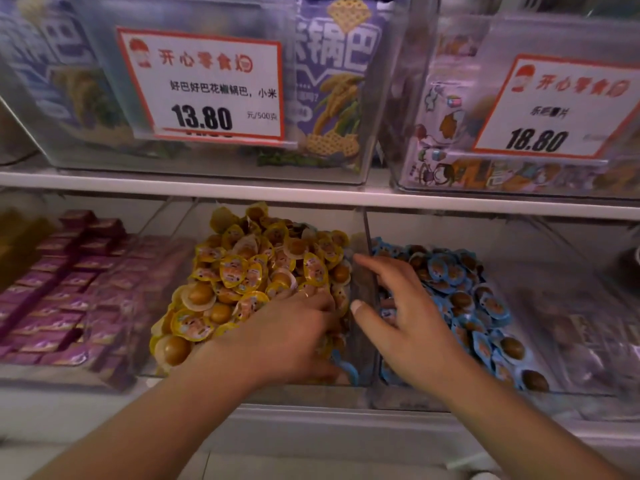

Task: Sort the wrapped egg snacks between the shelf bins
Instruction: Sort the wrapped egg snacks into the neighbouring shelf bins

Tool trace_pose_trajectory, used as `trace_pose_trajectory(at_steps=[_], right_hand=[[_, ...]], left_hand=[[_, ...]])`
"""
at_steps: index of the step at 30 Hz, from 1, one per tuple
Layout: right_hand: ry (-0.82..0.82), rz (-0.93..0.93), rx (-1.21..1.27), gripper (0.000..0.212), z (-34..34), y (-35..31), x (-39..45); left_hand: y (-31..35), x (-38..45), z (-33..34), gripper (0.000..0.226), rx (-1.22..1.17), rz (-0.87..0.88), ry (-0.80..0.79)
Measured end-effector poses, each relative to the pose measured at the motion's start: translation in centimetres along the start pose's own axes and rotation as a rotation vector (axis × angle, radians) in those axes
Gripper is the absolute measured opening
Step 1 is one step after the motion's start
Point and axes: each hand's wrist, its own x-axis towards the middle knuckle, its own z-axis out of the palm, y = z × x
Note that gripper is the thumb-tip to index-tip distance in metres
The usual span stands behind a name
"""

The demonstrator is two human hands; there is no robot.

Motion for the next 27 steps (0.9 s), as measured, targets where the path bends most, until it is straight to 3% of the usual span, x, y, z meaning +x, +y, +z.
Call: trace_pose_trajectory(at_steps=[2,6,10,12,14,15,17,19,20,23,25,27], right_hand=[[-0.004,0.007,-0.004,0.058,0.0,0.0,0.0],[-0.018,0.012,-0.016,0.058,-0.1,-0.1,-0.1],[-0.026,0.017,-0.026,0.059,-0.1,-0.3,-0.1],[-0.029,0.021,-0.023,0.060,-0.1,-0.3,-0.1],[-0.030,0.021,-0.026,0.061,-0.1,-0.4,-0.1],[-0.030,0.019,-0.027,0.061,-0.1,-0.4,-0.1],[-0.024,0.016,-0.031,0.061,-0.1,-0.4,-0.1],[-0.014,0.014,-0.042,0.061,-0.1,-0.5,-0.1],[-0.012,0.014,-0.050,0.060,-0.1,-0.5,-0.1],[-0.008,0.009,-0.067,0.058,-0.1,-0.6,-0.1],[-0.006,0.015,-0.066,0.056,-0.1,-0.8,-0.1],[-0.002,0.021,-0.077,0.056,0.0,-0.9,-0.2]], left_hand=[[-0.9,0.3,0.0,0.059,0.082,-0.027,0.005],[-3.1,0.1,-0.7,0.036,-0.072,-0.048,0.029],[-3.4,0.1,-0.7,0.020,-0.239,-0.129,0.337],[-3.3,0.4,-0.8,0.028,-0.107,-0.265,0.516],[-3.0,0.6,-0.8,0.052,0.065,-0.415,0.577],[-2.7,0.5,-1.0,0.059,0.069,-0.431,0.600],[-1.8,0.2,-1.6,0.044,-0.033,-0.308,0.622],[-1.0,-0.3,-1.7,0.025,-0.155,-0.142,0.418],[-0.6,-0.4,-1.5,0.029,-0.160,-0.108,0.252],[0.4,-0.3,-0.2,0.077,0.062,-0.154,-0.141],[1.1,0.4,0.2,0.085,0.128,-0.162,-0.199],[1.6,1.0,0.3,0.077,0.059,-0.128,-0.155]])
